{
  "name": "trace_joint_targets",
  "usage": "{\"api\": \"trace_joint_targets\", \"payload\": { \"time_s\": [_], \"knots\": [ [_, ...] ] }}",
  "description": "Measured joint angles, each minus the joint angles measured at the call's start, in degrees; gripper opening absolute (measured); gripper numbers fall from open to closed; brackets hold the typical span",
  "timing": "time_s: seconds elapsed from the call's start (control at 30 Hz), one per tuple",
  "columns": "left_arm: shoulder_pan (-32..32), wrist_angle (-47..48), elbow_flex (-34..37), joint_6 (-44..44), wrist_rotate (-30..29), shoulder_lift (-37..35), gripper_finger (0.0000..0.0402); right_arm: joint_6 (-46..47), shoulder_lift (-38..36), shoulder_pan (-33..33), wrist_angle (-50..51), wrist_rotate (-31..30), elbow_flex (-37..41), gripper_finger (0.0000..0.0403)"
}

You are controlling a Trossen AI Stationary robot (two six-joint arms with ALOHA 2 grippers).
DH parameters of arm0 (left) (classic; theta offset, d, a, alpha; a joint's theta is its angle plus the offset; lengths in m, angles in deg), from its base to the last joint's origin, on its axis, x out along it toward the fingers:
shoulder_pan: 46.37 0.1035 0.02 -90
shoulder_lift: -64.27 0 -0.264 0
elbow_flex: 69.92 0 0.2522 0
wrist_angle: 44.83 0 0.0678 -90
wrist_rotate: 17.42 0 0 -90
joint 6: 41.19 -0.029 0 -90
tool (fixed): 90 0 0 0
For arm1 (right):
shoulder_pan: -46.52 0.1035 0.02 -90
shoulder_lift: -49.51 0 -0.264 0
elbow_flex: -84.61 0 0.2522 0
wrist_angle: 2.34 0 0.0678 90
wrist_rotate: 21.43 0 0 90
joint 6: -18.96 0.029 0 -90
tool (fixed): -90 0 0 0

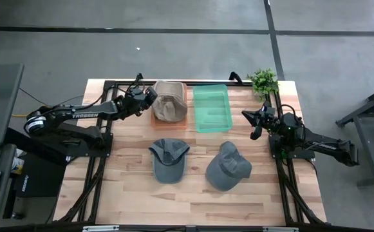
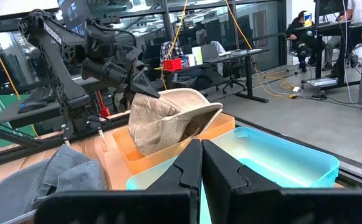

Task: Pick & Place hat
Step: Put the brown cap into the orange bin

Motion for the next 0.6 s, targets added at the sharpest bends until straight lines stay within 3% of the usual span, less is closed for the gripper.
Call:
{"api": "trace_joint_targets", "payload": {
  "time_s": [0.33, 0.6],
  "knots": [
    [0.0, 0.5, 0.0, -0.6, 0.9, 2.6, 0.0000, 0.0, 0.0, 0.0, 0.0, 0.0, 0.0, 0.0005],
    [0.0, 0.4, -0.1, -7.9, 1.3, 3.0, 0.0007, 0.0, 0.0, 0.0, 0.0, 0.0, 0.0, 0.0005]
  ]
}}
